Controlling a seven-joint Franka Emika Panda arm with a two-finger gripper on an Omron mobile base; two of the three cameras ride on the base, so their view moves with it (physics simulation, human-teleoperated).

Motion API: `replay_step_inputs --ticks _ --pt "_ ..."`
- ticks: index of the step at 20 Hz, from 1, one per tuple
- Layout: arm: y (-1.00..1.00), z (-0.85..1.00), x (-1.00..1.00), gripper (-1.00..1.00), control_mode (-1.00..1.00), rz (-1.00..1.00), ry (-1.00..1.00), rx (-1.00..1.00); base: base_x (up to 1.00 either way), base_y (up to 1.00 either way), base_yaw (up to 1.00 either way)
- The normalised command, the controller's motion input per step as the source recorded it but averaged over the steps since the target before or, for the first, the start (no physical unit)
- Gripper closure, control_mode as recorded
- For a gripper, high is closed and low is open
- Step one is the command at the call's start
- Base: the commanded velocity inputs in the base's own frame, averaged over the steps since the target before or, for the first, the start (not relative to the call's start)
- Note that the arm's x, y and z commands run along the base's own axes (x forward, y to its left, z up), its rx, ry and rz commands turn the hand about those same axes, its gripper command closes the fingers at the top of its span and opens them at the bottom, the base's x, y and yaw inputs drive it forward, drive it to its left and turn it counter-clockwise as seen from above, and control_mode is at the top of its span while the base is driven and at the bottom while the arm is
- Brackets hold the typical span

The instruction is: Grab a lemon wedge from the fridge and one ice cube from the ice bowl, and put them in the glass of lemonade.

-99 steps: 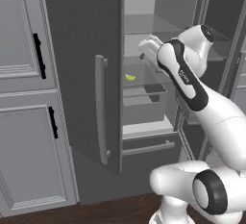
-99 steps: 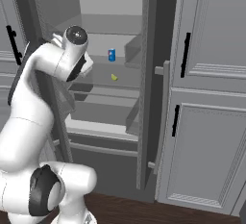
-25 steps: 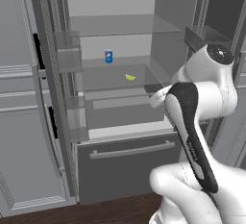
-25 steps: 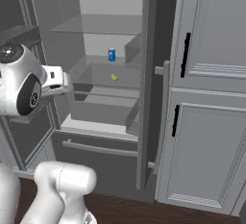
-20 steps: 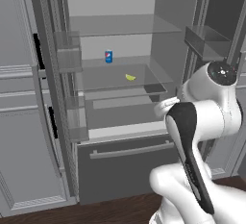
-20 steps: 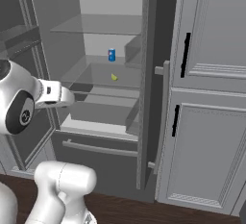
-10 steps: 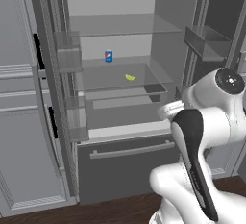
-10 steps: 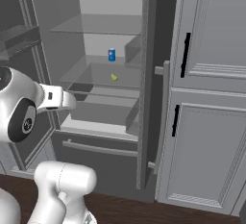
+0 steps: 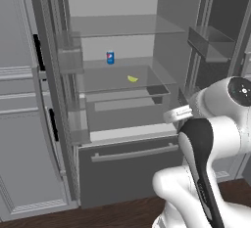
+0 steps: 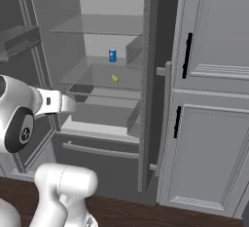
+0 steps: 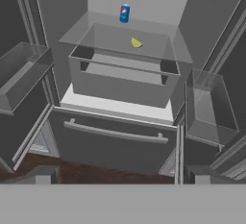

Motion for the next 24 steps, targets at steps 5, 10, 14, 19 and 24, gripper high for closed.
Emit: replay_step_inputs --ticks 5,10,14,19,24 --pt "0.00 0.00 0.00 -1.00 1.00 0.00 0.00 0.00 0.61 0.11 -0.08" --pt "0.00 0.00 0.00 -1.00 1.00 0.00 0.00 0.00 0.58 0.24 -0.06" --pt "0.00 0.00 0.00 -1.00 1.00 0.00 0.00 0.00 0.78 0.22 -0.05" --pt "0.00 0.00 0.00 -1.00 1.00 0.00 0.00 0.00 0.78 0.08 -0.06" --pt "0.00 -0.02 0.14 -1.00 -1.00 0.00 0.01 0.00 0.60 0.02 -0.03"
